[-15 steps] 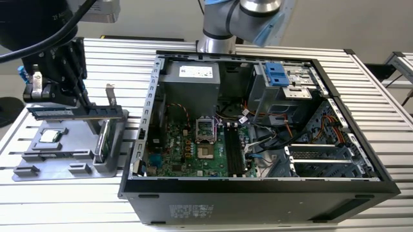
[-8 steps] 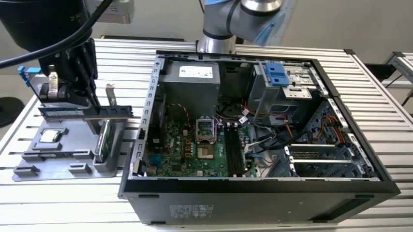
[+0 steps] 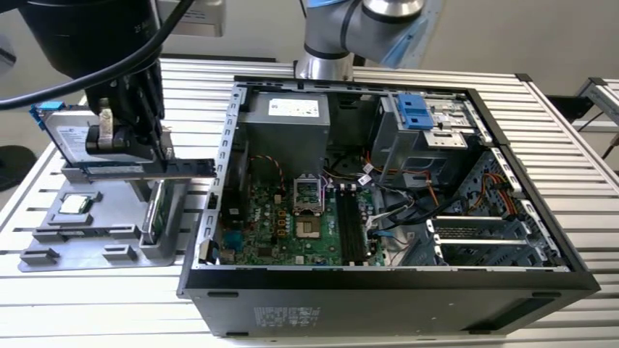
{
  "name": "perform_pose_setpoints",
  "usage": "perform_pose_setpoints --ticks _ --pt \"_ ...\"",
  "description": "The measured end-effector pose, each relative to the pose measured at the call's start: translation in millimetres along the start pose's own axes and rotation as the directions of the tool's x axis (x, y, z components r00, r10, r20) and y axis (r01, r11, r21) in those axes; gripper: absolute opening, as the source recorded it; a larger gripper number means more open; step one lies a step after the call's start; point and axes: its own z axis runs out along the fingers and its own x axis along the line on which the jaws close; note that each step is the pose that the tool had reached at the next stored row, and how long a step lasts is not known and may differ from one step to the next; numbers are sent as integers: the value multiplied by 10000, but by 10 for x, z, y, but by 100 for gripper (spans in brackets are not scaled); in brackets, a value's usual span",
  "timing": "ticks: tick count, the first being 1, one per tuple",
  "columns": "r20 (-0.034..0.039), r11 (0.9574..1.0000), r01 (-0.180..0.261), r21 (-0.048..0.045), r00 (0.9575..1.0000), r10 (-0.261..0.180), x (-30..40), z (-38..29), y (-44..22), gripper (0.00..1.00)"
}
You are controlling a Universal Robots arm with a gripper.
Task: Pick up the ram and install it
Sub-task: 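Pick up the ram and move it above insertion slot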
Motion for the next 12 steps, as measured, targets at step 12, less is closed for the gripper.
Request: perform_pose_setpoints --ticks 12 --pt "-1 10000 0 8 10000 0 -13 -1 186 0"
